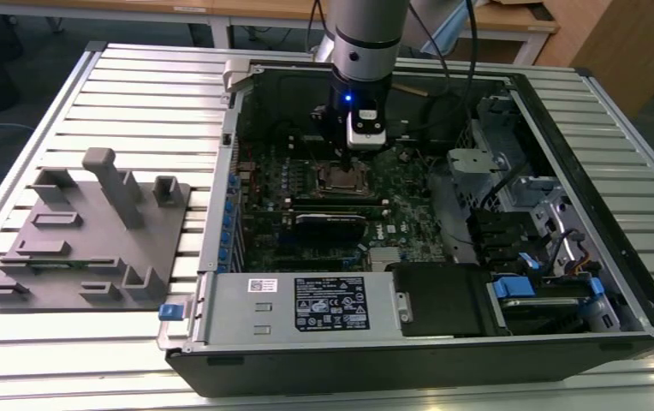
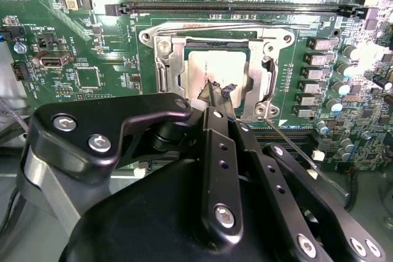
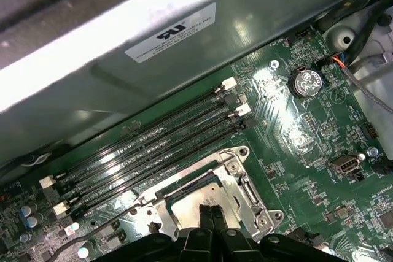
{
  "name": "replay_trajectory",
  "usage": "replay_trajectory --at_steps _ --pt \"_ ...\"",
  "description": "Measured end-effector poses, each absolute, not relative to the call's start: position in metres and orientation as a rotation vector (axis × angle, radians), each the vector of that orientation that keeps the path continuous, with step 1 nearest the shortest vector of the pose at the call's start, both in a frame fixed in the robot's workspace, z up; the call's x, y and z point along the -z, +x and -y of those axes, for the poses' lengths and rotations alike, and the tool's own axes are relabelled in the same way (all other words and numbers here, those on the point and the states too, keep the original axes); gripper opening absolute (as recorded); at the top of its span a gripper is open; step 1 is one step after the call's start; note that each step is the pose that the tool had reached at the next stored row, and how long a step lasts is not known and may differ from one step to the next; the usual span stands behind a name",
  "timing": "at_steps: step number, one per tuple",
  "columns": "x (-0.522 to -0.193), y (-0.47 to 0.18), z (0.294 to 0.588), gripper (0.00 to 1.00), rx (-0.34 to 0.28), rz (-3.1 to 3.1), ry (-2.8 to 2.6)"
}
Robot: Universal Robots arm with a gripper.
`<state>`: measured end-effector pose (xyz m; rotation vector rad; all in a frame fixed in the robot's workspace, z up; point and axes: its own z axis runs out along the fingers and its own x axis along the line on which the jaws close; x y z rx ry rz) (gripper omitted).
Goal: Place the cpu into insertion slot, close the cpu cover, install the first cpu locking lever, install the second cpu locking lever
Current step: 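Close the cpu cover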
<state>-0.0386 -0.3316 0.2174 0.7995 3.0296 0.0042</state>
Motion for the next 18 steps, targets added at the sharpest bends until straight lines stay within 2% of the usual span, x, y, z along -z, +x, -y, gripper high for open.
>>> replay_trajectory --at_steps 18 --pt "-0.2173 -0.0386 0.3316 0.10 -0.004 -3.037 0.770"
